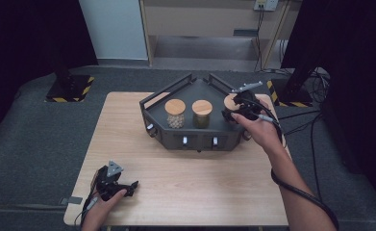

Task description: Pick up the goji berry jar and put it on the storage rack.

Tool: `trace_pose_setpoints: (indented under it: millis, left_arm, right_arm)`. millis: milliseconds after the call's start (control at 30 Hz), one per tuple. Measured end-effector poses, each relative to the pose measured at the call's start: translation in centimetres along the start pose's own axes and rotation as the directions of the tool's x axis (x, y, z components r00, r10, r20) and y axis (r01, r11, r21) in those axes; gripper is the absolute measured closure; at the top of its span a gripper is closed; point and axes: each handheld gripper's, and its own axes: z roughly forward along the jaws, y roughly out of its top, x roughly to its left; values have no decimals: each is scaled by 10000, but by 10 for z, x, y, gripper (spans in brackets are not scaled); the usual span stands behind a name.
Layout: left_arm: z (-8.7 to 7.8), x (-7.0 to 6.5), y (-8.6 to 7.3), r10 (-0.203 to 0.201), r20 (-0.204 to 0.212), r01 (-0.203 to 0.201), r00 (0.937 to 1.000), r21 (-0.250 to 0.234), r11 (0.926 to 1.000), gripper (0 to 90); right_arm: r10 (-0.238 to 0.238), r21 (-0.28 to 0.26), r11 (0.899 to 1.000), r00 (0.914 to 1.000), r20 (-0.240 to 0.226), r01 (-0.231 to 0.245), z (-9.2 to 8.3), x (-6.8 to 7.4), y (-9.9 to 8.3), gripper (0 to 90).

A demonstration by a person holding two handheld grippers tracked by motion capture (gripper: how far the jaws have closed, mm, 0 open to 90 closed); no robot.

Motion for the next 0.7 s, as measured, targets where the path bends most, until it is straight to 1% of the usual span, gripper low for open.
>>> trace_pose_setpoints:
  millis: [400, 700]
  left_arm:
    - [0, 0, 0, 12, 13, -12, 10000, 4, 10000, 0]
    - [0, 0, 0, 11, 13, -11, 10000, 3, 10000, 0]
  right_arm:
    - [153, 125, 9998, 9999, 0, -153, 16, -1, 4, 264]
    - [229, 73, 9997, 9997, -49, -229, 24, -1, 4, 264]
